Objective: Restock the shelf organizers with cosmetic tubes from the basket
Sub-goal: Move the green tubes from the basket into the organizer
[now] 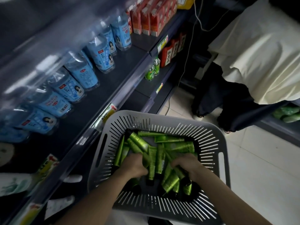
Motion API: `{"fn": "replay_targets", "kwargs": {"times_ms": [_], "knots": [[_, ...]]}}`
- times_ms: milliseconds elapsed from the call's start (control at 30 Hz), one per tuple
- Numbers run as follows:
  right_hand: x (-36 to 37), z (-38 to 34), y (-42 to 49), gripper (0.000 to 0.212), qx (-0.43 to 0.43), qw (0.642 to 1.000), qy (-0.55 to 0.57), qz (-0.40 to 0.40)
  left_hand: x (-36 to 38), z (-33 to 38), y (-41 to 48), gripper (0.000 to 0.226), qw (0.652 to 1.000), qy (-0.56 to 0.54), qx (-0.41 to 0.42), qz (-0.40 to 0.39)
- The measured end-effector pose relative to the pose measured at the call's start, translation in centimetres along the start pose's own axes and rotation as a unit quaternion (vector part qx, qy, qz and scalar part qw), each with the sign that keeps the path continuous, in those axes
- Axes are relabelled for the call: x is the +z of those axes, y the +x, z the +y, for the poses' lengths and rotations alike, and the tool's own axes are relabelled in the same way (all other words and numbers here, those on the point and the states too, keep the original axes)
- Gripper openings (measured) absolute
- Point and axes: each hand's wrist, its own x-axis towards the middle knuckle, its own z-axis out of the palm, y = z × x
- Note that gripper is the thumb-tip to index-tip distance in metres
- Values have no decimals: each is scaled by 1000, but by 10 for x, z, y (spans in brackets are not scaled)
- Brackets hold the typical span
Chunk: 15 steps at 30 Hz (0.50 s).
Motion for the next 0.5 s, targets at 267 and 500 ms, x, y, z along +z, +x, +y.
{"fn": "replay_targets", "kwargs": {"times_ms": [267, 500], "knots": [[19, -24, -35, 77, -58, 994, 53, -75, -45, 13, -40, 28, 897, -441, -13, -1], [37, -77, -103, 42, -161, 974, 77, -137, -96, 23, -102, 19, 631, -775, 7, -12]]}}
